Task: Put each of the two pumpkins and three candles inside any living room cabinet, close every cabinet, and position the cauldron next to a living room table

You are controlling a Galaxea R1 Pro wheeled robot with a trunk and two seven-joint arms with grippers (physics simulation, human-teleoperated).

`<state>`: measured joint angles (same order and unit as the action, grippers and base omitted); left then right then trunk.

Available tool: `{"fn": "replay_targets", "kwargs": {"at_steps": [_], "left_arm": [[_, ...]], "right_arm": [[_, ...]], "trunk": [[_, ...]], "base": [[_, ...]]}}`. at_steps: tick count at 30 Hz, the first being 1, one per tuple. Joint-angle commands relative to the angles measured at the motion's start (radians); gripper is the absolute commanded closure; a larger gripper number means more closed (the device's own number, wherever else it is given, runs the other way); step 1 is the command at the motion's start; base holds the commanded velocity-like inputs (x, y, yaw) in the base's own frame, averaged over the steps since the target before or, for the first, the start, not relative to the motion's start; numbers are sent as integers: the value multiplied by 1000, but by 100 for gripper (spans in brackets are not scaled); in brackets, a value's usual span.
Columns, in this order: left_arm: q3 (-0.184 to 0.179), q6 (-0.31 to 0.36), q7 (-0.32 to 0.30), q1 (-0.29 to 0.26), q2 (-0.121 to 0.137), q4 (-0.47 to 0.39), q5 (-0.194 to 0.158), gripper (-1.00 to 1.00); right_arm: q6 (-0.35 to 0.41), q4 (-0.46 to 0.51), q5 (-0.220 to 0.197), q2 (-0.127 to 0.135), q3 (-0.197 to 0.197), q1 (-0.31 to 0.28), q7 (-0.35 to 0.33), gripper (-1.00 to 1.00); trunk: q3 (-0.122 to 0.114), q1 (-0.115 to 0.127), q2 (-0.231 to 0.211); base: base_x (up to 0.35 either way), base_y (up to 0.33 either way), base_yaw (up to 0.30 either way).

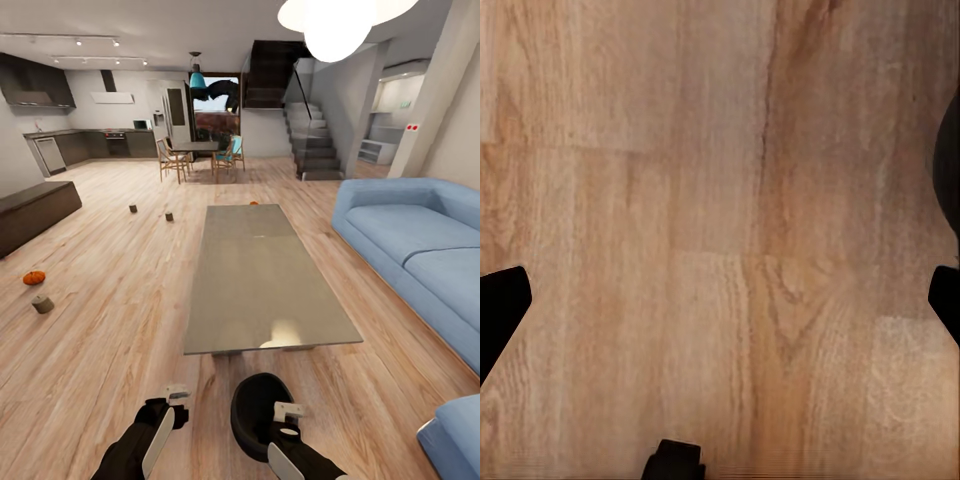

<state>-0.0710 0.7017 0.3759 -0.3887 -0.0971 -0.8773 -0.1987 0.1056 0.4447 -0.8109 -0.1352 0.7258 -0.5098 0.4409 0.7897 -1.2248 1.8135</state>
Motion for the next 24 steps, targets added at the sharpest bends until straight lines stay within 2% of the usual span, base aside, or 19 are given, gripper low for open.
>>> {"fn": "replay_targets", "kwargs": {"at_steps": [1, 24], "left_arm": [[-2, 2, 9, 0, 0, -1, -11, -100], [-3, 2, 9, 0, 0, 0, -11, -100]], "right_arm": [[5, 2, -4, 1, 7, -1, 9, -100], [5, 2, -4, 0, 7, -1, 9, -100]], "trunk": [[1, 0, 0], [1, 0, 0]], "base": [[-208, 186, 275], [-203, 251, 282]]}}
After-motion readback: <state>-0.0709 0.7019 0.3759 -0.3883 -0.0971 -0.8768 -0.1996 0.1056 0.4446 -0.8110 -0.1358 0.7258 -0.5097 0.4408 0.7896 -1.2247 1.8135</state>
